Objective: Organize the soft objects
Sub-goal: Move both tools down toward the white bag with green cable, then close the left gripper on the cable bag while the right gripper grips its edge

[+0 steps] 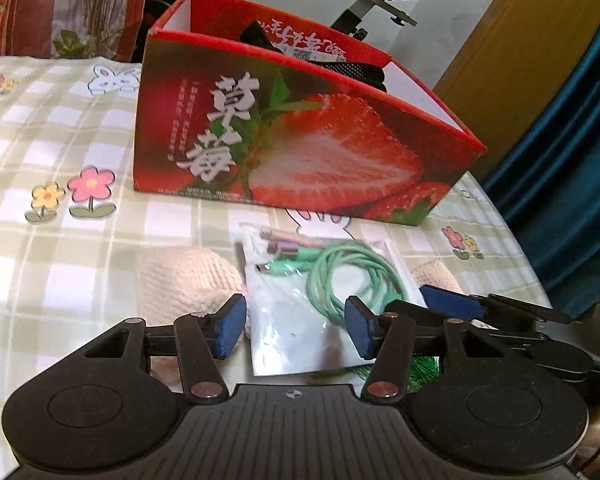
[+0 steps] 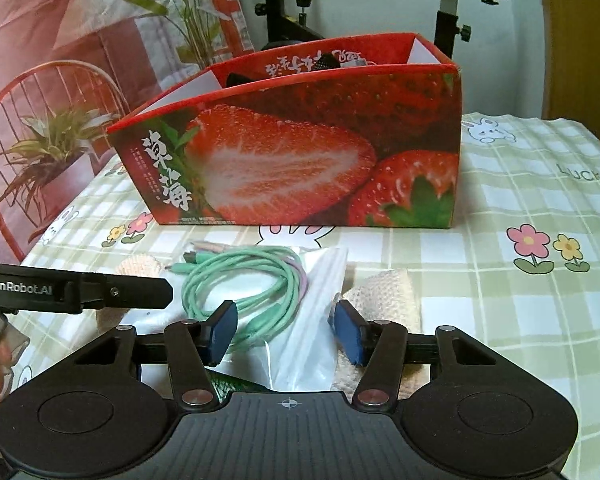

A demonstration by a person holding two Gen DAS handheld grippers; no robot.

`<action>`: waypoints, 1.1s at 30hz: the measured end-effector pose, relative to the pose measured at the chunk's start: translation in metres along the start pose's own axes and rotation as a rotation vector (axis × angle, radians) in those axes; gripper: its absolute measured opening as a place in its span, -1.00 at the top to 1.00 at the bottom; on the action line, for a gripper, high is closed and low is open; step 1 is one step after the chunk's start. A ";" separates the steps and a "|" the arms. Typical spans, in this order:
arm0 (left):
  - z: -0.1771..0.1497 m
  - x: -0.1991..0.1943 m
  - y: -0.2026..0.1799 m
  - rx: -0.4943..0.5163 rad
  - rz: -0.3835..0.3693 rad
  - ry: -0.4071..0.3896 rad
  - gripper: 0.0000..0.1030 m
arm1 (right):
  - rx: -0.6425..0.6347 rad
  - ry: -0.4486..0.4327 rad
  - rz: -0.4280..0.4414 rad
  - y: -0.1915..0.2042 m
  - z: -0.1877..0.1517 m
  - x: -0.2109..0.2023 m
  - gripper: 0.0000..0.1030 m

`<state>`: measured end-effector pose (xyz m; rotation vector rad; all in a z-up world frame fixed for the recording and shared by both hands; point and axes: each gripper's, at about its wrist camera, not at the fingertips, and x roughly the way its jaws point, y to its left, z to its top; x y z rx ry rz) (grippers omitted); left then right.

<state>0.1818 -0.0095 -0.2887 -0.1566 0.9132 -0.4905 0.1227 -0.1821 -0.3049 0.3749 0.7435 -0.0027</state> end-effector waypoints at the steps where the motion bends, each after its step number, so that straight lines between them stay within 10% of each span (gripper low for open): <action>1: -0.002 0.000 -0.001 0.002 0.003 -0.003 -0.09 | 0.001 -0.004 0.003 -0.001 -0.001 -0.001 0.02; 18: 0.002 0.016 -0.013 0.042 0.042 -0.012 -0.31 | 0.004 -0.027 0.031 -0.007 -0.008 -0.002 0.07; 33: -0.012 0.003 -0.006 -0.020 -0.012 -0.028 0.05 | 0.016 -0.047 0.051 -0.007 -0.011 -0.007 0.16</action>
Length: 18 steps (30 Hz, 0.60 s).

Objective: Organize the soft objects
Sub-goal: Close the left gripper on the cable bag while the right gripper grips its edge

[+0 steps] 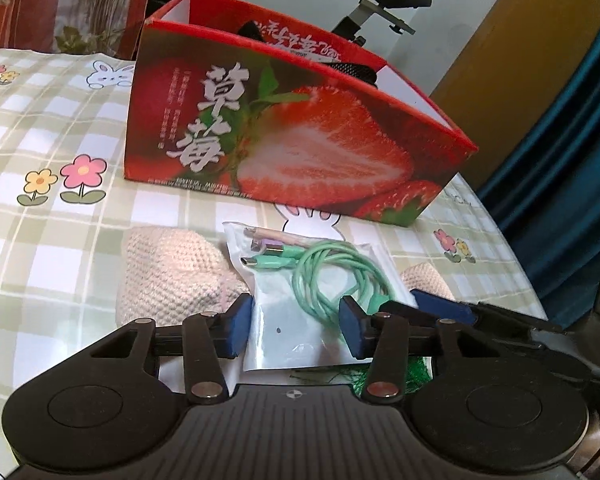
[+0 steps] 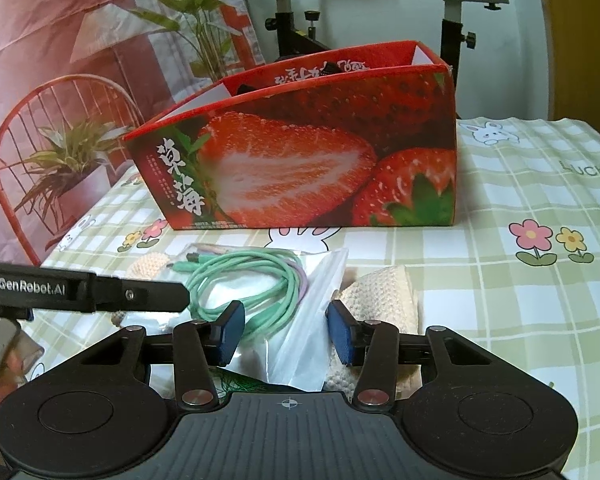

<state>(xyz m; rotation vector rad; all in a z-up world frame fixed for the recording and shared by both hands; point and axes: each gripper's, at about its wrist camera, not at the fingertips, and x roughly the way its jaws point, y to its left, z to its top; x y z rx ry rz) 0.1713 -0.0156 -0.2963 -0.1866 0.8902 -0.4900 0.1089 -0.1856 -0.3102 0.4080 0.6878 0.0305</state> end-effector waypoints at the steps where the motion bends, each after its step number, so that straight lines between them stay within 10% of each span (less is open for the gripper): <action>1: -0.001 0.001 0.000 0.004 0.001 -0.001 0.05 | 0.005 -0.002 -0.002 -0.001 0.000 0.000 0.16; 18: -0.003 -0.007 -0.008 0.014 -0.021 -0.034 0.07 | -0.004 -0.032 0.023 0.007 0.001 -0.007 0.48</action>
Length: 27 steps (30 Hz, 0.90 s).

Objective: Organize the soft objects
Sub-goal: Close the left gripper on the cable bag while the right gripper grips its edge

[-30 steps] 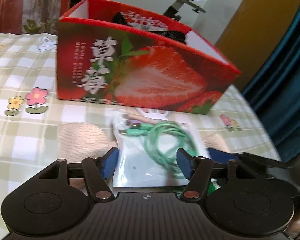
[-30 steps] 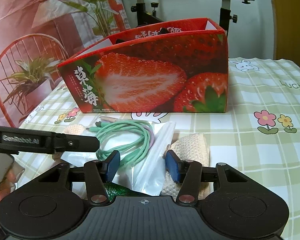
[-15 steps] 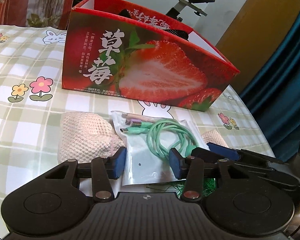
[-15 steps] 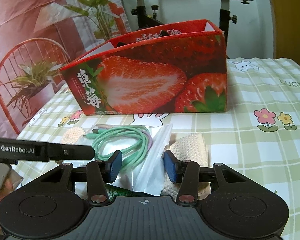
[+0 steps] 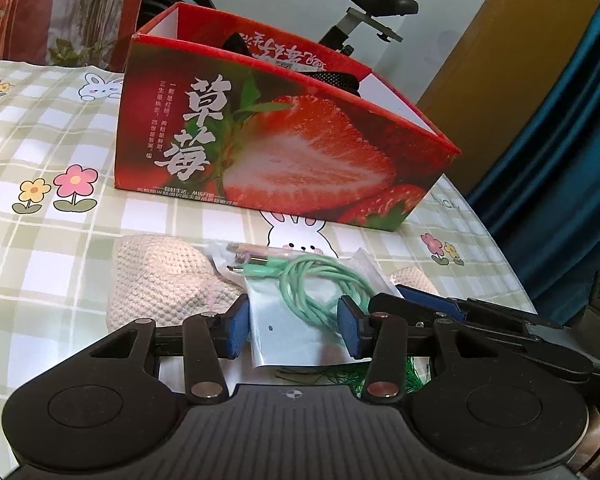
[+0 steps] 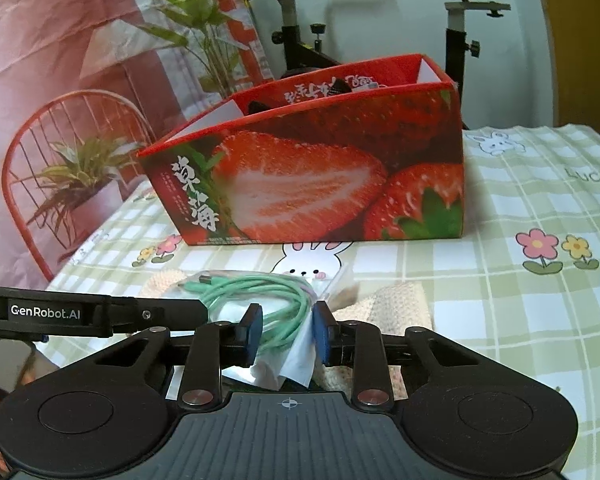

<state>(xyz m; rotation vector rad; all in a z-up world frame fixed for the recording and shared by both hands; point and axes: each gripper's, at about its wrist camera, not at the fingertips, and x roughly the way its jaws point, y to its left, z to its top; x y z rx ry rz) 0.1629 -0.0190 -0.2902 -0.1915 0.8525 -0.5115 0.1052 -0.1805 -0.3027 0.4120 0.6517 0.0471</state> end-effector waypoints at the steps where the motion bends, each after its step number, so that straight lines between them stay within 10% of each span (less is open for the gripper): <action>1: 0.000 0.000 0.001 -0.006 0.000 0.001 0.07 | 0.005 0.001 0.002 0.000 -0.001 0.000 0.48; 27: -0.010 0.002 0.014 -0.047 -0.010 0.013 0.18 | 0.091 0.009 0.035 -0.011 -0.004 -0.002 0.75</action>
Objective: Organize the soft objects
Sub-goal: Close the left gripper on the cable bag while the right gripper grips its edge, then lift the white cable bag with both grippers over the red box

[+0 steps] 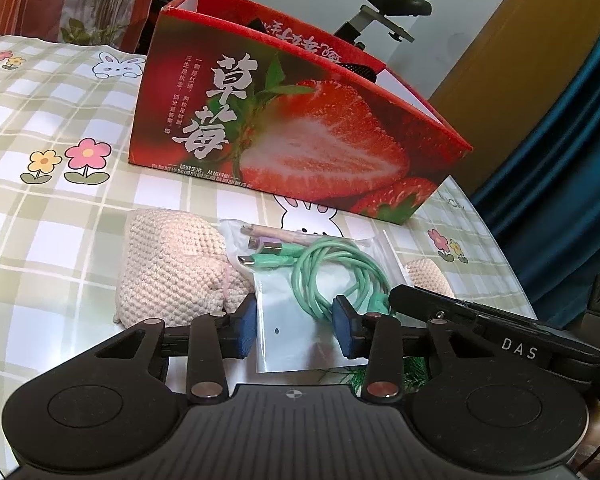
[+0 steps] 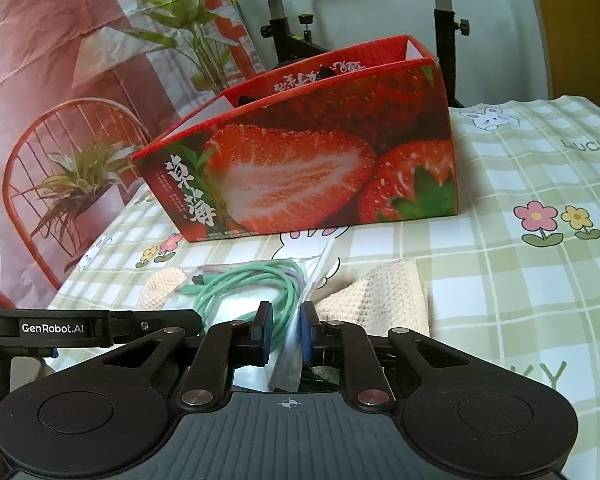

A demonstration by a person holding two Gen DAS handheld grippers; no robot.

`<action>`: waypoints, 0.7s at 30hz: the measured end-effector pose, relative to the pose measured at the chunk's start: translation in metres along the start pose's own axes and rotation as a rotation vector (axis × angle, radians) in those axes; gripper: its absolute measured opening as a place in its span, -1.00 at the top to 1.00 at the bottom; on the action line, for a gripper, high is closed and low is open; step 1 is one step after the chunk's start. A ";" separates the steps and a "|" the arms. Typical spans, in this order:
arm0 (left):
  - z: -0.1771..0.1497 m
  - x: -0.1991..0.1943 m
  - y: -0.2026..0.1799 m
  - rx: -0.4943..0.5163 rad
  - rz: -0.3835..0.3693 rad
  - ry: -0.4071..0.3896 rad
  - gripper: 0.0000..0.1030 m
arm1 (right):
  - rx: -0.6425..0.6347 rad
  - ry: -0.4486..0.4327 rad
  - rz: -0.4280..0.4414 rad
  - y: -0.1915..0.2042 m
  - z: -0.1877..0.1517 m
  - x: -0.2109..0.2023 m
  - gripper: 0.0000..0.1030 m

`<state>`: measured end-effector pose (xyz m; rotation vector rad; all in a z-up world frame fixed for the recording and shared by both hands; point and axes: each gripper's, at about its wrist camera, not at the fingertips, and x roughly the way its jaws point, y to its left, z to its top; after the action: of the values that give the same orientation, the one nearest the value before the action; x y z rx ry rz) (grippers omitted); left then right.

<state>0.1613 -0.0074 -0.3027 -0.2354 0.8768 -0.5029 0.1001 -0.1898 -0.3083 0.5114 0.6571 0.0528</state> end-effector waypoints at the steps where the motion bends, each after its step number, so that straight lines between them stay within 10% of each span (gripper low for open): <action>1: 0.000 -0.001 -0.001 0.001 -0.001 -0.001 0.18 | -0.001 -0.002 0.001 0.000 0.000 -0.001 0.75; 21: 0.016 -0.055 -0.020 0.025 -0.082 -0.142 0.19 | -0.060 -0.169 0.044 0.022 0.030 -0.046 0.83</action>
<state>0.1384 0.0036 -0.2477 -0.2811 0.7238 -0.5658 0.0842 -0.1930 -0.2515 0.4667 0.4779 0.0696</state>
